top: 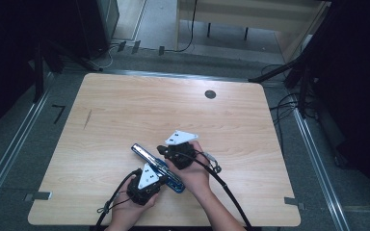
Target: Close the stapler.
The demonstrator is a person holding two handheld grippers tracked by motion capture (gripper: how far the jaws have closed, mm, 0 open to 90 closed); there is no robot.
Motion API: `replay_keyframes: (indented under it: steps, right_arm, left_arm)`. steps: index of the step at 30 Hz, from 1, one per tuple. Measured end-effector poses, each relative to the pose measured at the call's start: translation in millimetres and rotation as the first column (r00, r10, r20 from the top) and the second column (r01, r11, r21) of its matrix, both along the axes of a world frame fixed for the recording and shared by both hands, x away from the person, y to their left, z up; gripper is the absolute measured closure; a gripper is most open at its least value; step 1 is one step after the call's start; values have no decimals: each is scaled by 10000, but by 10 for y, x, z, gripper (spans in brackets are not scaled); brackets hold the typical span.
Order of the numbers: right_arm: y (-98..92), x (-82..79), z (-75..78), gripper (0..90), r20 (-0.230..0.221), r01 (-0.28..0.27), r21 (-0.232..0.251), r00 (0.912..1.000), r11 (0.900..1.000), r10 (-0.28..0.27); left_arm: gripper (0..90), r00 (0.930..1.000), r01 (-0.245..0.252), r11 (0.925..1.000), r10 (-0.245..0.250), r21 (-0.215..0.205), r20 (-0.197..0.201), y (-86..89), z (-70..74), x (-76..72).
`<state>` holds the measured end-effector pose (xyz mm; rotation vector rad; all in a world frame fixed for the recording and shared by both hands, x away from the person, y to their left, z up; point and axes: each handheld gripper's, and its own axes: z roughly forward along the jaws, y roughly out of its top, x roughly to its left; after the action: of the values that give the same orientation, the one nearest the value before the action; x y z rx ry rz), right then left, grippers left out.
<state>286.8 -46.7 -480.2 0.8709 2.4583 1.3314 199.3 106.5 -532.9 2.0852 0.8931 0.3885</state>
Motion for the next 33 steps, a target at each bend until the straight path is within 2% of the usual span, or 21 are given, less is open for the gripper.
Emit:
replay_keyframes:
  steps: [6,7,9,11,19,28,33]
  right_arm:
    - [-228,-53,4,900,78,317,109,9995,9994,-318]
    - [-334,-77,-17,900,86,439,101,9990,9990,-440]
    - [-368,-86,-27,900,65,506,89,9987,9987,-507]
    - [-516,-112,-86,900,1,739,37,9973,9973,-739]
    - [-838,-171,-236,900,-207,1225,-104,9922,9924,-1227]
    - [-1061,-203,-403,900,-458,1671,-370,9846,9852,-1687]
    - [-1089,-198,-468,900,-545,1738,-480,9828,9836,-1764]
  left_arm:
    - [900,10000,-1,10000,1,-30,-24,0,-1,0]
    - [900,10000,-8,10000,8,-25,-17,0,-1,0]
    - [900,10000,-5,10000,5,-25,-22,0,-1,0]
    - [900,10000,-16,10000,16,-10,-9,-1,-1,-1]
    - [900,10000,-11,10000,11,-21,-14,-1,-1,-1]
    - [900,10000,-25,10000,25,-18,-10,-4,-2,-4]
    - [900,10000,-27,10000,27,-24,-11,-4,-2,-3]
